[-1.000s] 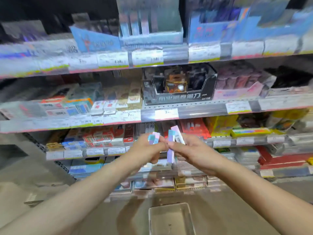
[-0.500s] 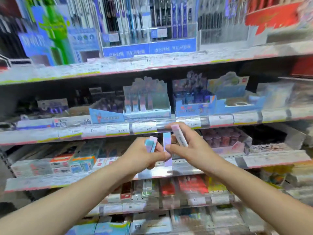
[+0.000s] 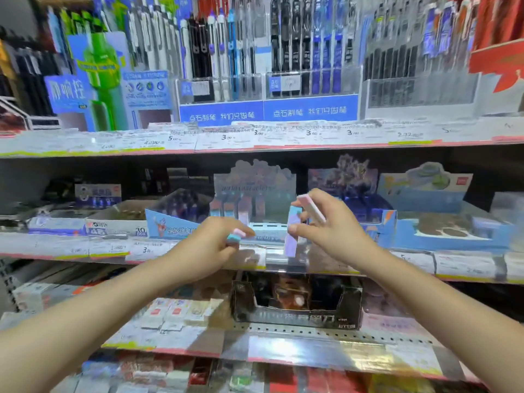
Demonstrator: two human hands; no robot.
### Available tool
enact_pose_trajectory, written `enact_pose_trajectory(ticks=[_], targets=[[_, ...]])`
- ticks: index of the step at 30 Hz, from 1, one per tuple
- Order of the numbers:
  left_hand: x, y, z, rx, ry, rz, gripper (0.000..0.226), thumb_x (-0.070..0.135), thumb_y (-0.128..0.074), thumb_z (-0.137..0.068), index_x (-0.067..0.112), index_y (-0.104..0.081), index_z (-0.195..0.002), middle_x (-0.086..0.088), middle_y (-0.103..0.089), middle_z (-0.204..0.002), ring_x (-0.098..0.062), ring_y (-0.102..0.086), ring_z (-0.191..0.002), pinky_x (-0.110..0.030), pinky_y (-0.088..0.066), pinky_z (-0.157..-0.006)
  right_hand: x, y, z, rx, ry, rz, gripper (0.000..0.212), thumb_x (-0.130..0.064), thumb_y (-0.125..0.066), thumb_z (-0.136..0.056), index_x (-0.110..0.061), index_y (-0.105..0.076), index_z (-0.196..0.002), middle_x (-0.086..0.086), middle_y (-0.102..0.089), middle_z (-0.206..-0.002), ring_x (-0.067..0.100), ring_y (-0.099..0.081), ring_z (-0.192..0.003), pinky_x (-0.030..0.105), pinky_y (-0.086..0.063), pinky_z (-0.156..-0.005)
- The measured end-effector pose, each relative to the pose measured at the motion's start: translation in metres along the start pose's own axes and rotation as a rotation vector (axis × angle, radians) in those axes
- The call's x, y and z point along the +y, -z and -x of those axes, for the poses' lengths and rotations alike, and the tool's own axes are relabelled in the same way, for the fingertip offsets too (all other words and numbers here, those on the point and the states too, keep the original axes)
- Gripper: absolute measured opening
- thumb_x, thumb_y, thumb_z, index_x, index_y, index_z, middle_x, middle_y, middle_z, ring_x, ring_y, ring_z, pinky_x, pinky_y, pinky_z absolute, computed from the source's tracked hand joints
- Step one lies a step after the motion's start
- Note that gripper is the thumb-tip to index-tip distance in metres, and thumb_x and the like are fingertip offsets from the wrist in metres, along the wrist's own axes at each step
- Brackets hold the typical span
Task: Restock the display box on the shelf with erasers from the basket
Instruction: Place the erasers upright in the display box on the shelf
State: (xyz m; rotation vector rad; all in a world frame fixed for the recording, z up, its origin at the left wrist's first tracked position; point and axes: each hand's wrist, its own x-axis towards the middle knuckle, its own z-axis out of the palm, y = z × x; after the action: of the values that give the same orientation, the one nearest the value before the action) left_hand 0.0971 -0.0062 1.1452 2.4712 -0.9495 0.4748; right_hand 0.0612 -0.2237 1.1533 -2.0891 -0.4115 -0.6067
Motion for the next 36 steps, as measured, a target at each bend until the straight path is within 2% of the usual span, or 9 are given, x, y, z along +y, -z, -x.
enact_pose_trajectory(ticks=[4,6,9,14,17,21,28,34,36], targets=[[-0.025,0.011,-0.019,-0.007,-0.221,-0.308,0.031,-0.007,-0.065,-0.058,0.008,-0.073,-0.083,-0.017,-0.066,-0.117,-0.036,-0.061,-0.107,-0.046,-0.042,-0.093,0.004,-0.012,-0.026,0.029,-0.002,0.008,0.026,-0.014,-0.073,-0.072,-0.012,-0.054,-0.090,0.008,-0.063,-0.086,0.018,-0.053,-0.068,0.034,-0.049,-0.063],[-0.033,0.015,-0.028,-0.080,-0.202,-0.441,0.026,-0.005,-0.070,-0.060,0.012,-0.071,-0.080,-0.015,-0.057,-0.132,-0.037,-0.052,-0.122,-0.063,-0.033,-0.101,0.006,-0.019,-0.037,0.043,0.008,0.060,0.024,-0.016,-0.071,-0.075,-0.012,-0.053,-0.090,-0.002,-0.057,-0.077,0.012,-0.053,-0.065,0.028,-0.048,-0.061],[-0.040,0.021,-0.036,-0.201,-0.182,-0.500,0.018,0.004,-0.062,-0.080,0.018,-0.068,-0.090,0.002,-0.030,-0.153,-0.022,-0.029,-0.140,-0.054,-0.006,-0.116,0.004,-0.027,-0.052,0.090,0.043,0.185,0.027,-0.020,-0.069,-0.078,-0.024,-0.043,-0.073,-0.004,-0.051,-0.072,0.011,-0.052,-0.066,0.011,-0.035,-0.052],[-0.058,0.026,-0.041,-0.241,-0.276,-0.374,0.016,0.003,-0.062,-0.078,0.016,-0.070,-0.085,-0.001,-0.033,-0.152,-0.025,-0.040,-0.135,-0.037,-0.035,-0.107,0.004,-0.041,-0.069,0.125,0.061,0.249,0.035,-0.010,-0.063,-0.080,-0.034,-0.037,-0.078,-0.013,-0.047,-0.070,0.018,-0.049,-0.071,0.023,-0.032,-0.057],[-0.059,0.028,-0.044,-0.223,-0.322,-0.358,0.014,0.003,-0.060,-0.079,0.015,-0.066,-0.074,0.000,-0.035,-0.151,-0.023,-0.044,-0.133,-0.028,-0.036,-0.101,0.007,-0.048,-0.076,0.143,0.065,0.224,0.039,-0.009,-0.061,-0.082,-0.037,-0.035,-0.071,-0.016,-0.046,-0.072,0.018,-0.055,-0.082,0.026,-0.032,-0.064],[-0.059,0.031,-0.050,-0.214,-0.361,-0.311,0.039,0.005,-0.058,-0.079,0.030,-0.042,-0.056,0.008,-0.034,-0.151,-0.016,-0.050,-0.127,-0.016,-0.030,-0.081,0.013,-0.053,-0.082,0.120,0.068,0.236,0.019,-0.011,-0.062,-0.082,-0.019,-0.046,-0.088,-0.016,-0.046,-0.073,0.013,-0.046,-0.068,0.020,-0.033,-0.055],[-0.063,0.032,-0.052,-0.201,-0.425,-0.313,0.053,0.003,-0.057,-0.079,0.038,-0.030,-0.050,0.003,-0.039,-0.149,-0.014,-0.042,-0.134,-0.016,-0.026,-0.081,0.017,-0.057,-0.091,0.071,0.045,0.300,0.022,-0.011,-0.062,-0.083,-0.011,-0.052,-0.102,-0.001,-0.051,-0.089,0.014,-0.046,-0.068,0.000,-0.033,-0.053],[-0.063,0.032,-0.051,-0.211,-0.377,-0.286,0.049,0.003,-0.056,-0.079,0.036,-0.033,-0.050,0.004,-0.037,-0.150,-0.014,-0.040,-0.135,-0.020,-0.033,-0.094,0.019,-0.062,-0.087,0.040,0.021,0.290,0.018,-0.013,-0.061,-0.084,-0.018,-0.055,-0.101,0.003,-0.054,-0.091,0.018,-0.046,-0.075,0.005,-0.034,-0.055],[-0.062,0.032,-0.051,-0.216,-0.370,-0.278,0.051,0.002,-0.055,-0.078,0.036,-0.033,-0.049,0.003,-0.040,-0.148,-0.014,-0.040,-0.135,-0.019,-0.032,-0.090,0.020,-0.062,-0.086,0.053,0.011,0.282,0.023,-0.015,-0.060,-0.085,-0.015,-0.060,-0.108,0.006,-0.059,-0.105,0.017,-0.053,-0.091,0.008,-0.037,-0.069]])
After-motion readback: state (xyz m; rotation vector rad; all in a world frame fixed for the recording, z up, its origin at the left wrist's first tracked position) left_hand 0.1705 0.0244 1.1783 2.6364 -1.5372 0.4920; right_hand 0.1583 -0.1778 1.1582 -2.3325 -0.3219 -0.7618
